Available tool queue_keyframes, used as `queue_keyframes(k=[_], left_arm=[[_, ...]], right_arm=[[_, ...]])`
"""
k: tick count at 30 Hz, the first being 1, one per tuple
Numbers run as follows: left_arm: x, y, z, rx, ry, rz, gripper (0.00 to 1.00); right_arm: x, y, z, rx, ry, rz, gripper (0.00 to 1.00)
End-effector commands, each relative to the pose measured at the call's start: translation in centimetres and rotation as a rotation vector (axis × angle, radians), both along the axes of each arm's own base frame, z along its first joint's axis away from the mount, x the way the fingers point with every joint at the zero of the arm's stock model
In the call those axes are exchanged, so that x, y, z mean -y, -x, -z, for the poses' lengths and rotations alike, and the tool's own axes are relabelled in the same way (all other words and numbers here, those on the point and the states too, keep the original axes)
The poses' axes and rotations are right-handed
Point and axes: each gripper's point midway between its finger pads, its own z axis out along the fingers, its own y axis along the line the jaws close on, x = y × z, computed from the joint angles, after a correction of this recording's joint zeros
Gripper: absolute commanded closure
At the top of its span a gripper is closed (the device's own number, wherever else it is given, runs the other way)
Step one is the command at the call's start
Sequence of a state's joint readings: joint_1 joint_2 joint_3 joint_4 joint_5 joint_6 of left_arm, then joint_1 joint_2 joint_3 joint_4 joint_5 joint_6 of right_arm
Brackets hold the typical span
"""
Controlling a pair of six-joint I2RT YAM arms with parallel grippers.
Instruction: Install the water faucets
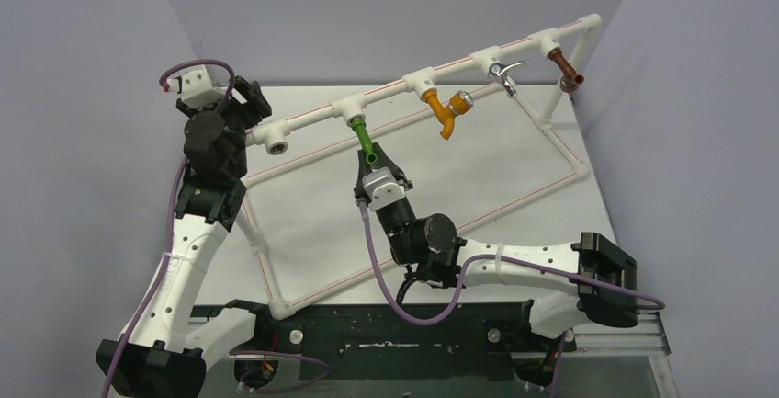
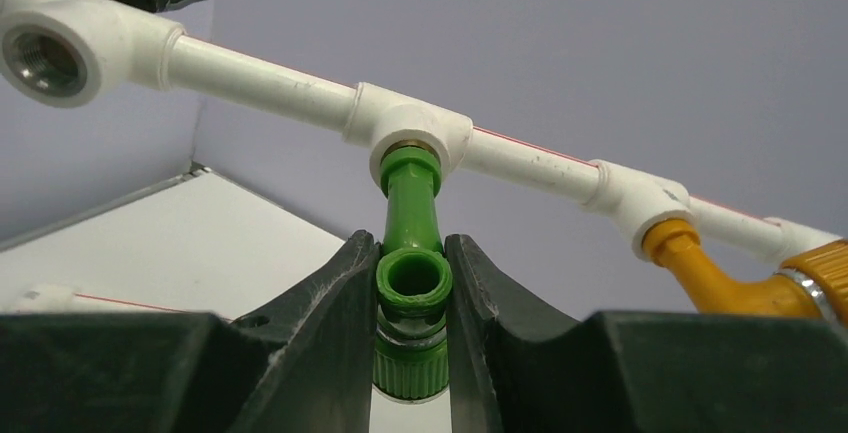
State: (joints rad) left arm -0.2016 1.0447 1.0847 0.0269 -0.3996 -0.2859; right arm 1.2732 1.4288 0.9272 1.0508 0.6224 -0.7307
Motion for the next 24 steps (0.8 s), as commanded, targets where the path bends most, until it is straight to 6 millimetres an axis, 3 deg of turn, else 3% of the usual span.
queue_keyframes(k=[1,24], left_arm=[[1.03,1.50,11.57,-0.401,-0.109,0.073,0.32],[0.93,1.72,11.19,-0.386,-0.110,0.061,0.31]], right_arm=[[1.71,-0.21,-4.28,-0.047,-0.393,-0.022,1.00],[1.62,-0.11,-4.17,-0.454,-1.265,-0.258,1.00]])
